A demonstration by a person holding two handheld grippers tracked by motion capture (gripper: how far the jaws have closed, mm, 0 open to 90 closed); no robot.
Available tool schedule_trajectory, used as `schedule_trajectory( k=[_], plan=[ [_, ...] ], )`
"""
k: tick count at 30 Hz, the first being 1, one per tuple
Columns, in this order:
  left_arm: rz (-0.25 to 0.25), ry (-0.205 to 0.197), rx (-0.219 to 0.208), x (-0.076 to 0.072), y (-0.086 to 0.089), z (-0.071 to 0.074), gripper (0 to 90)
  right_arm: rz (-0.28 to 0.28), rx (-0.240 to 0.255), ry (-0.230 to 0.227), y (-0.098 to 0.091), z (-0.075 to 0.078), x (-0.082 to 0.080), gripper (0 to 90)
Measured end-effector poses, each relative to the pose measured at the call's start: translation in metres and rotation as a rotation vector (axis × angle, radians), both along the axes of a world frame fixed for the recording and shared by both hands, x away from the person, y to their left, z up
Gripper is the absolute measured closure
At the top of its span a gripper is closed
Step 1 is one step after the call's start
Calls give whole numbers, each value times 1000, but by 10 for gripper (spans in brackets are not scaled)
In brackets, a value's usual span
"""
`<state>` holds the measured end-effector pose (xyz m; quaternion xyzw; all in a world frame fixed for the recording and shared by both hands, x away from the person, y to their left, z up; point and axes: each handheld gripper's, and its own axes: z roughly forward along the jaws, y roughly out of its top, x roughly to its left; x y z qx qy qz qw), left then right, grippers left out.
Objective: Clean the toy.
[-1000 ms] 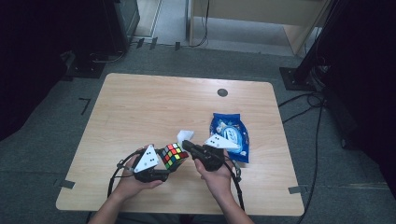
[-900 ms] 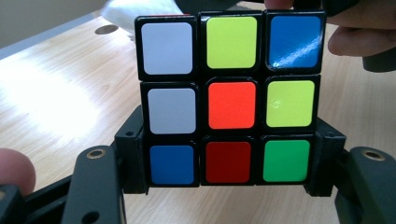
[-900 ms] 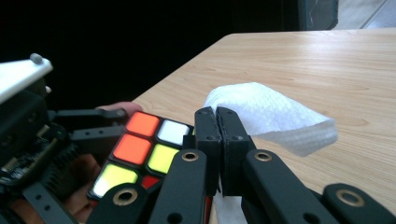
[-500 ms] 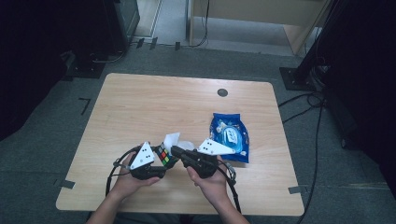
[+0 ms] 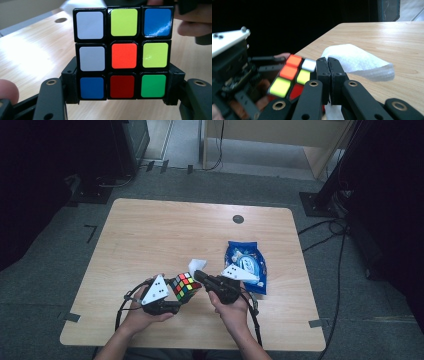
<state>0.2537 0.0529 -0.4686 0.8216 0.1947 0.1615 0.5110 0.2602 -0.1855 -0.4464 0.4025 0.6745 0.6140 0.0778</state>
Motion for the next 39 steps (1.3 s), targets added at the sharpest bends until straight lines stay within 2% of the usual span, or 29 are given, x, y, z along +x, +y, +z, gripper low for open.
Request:
schedule_trajectory(
  k=[5, 6, 11, 16, 18, 20, 21, 22, 25, 26, 27, 30, 31, 32, 34, 35, 36, 39],
  plan=[
    [-8, 12, 24, -1, -7, -4, 341, 41, 7, -20, 7, 4, -5, 897],
    [2, 9, 28, 0, -6, -5, 341, 68, 4, -28, 13, 7, -10, 897],
    [32, 17, -16, 5, 7, 0, 341, 105, 10, -50, 17, 13, -15, 897],
    [57, 6, -29, 8, 18, 4, 341, 59, -10, -29, 7, 5, -7, 897],
    [66, 10, -61, 10, 23, 6, 341, 19, -32, -11, 1, -1, -2, 898],
    [74, 19, -111, 12, 29, 9, 341, -27, -83, 14, -5, -8, 3, 898],
    [74, 19, -111, 12, 29, 9, 341, -27, -83, 14, -5, -8, 3, 898],
    [91, 14, -111, 13, 32, 10, 341, -66, -81, 46, -13, -17, 8, 898],
    [104, 21, -103, 15, 34, 9, 341, -96, -82, 59, -17, -21, 12, 897],
    [113, 28, -106, 16, 36, 8, 341, -127, -85, 53, -22, -24, 16, 885],
    [116, 27, -106, 16, 36, 9, 341, -136, -86, 54, -23, -25, 17, 878],
    [118, 29, -105, 16, 35, 9, 341, -153, -83, 41, -27, -26, 18, 793],
    [118, 29, -105, 16, 35, 9, 341, -153, -83, 41, -27, -26, 18, 793],
    [120, 34, -99, 17, 34, 7, 341, -160, -60, 18, -28, -22, 17, 744],
    [122, 37, -96, 17, 34, 7, 341, -159, -51, 3, -28, -19, 15, 714],
    [124, 39, -90, 18, 33, 7, 341, -144, -41, -38, -24, -11, 11, 679],
    [125, 42, -91, 18, 33, 7, 341, -128, -37, -55, -23, -9, 10, 667],
    [121, 48, -95, 18, 33, 7, 341, -84, -17, -66, -17, -3, 6, 656]
  ],
)
